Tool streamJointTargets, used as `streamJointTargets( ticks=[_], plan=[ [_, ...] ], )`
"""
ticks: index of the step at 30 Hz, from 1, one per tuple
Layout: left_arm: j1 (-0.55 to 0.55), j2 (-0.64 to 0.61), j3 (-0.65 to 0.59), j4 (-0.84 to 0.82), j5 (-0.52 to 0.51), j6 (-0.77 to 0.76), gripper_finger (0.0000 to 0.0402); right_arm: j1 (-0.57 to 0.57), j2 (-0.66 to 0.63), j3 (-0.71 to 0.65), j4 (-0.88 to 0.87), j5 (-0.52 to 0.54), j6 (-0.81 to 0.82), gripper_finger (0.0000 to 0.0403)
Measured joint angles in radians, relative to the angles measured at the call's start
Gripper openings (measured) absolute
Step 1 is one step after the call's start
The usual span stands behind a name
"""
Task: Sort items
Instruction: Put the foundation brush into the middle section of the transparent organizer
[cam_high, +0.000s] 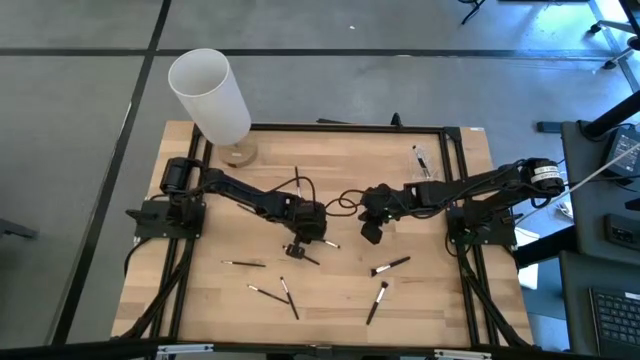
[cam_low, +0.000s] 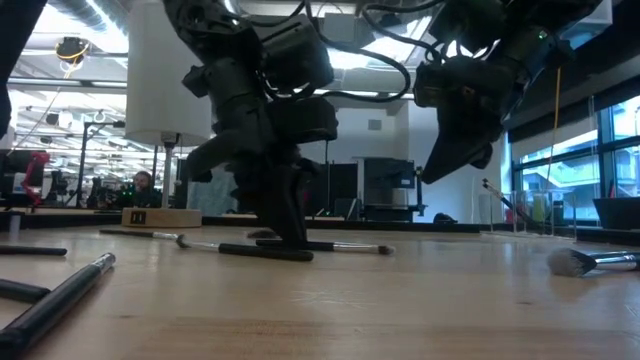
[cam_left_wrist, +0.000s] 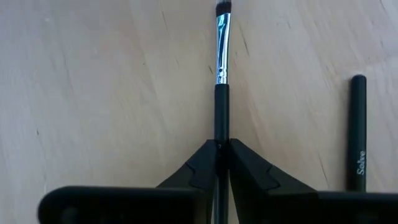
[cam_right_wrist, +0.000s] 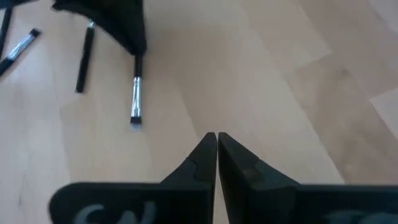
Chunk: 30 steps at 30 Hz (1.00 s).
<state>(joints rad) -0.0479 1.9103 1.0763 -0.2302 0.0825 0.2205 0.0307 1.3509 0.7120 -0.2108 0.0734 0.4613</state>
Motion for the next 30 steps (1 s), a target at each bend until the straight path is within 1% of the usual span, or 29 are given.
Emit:
streamJointTargets(
  ticks=[3,5,7,9,13,17,19,21,23,25,26,27,30],
  plan=[
    [0.0,-0.027,0.007,0.014,-0.027,-0.05,0.003,0.0,-0.036,0.0,-0.019,0.046,0.003,0.0016],
    [0.004,-0.084,0.014,0.026,-0.061,-0.086,0.003,-0.007,-0.089,0.006,-0.061,0.083,-0.014,0.0016],
    [0.007,-0.136,0.021,0.071,-0.114,-0.125,0.0031,-0.011,-0.158,0.01,-0.067,0.143,-0.033,0.0016],
    [0.011,-0.181,0.017,0.079,-0.18,-0.174,0.0032,-0.014,-0.229,0.01,-0.061,0.208,-0.051,0.0016],
    [0.019,-0.274,0.018,0.154,-0.313,-0.264,0.0029,-0.015,-0.34,-0.037,0.007,0.289,-0.052,0.0016],
    [0.018,-0.318,0.005,0.228,-0.443,-0.315,0.0029,-0.015,-0.395,-0.178,0.206,0.319,-0.004,0.0023],
    [0.019,-0.322,-0.016,0.314,-0.511,-0.359,0.0031,-0.016,-0.402,-0.284,0.378,0.316,0.021,0.0036],
    [0.027,-0.319,-0.045,0.405,-0.56,-0.411,0.0034,-0.018,-0.398,-0.389,0.61,0.294,0.025,0.0055],
    [0.039,-0.289,-0.062,0.499,-0.563,-0.438,0.0034,-0.03,-0.385,-0.48,0.874,0.243,0.023,0.008],
    [0.047,-0.264,-0.087,0.567,-0.551,-0.466,0.0033,-0.043,-0.365,-0.538,1.067,0.202,0.022,0.0105],
    [0.053,-0.246,-0.09,0.617,-0.528,-0.482,0.0032,-0.051,-0.359,-0.553,1.118,0.19,0.02,0.0116],
    [0.058,-0.232,-0.098,0.661,-0.508,-0.494,0.0031,-0.057,-0.354,-0.559,1.13,0.19,0.013,0.0127],
    [0.075,-0.186,-0.105,0.773,-0.446,-0.526,0.003,-0.077,-0.327,-0.544,1.104,0.194,-0.005,0.015]
  ],
)
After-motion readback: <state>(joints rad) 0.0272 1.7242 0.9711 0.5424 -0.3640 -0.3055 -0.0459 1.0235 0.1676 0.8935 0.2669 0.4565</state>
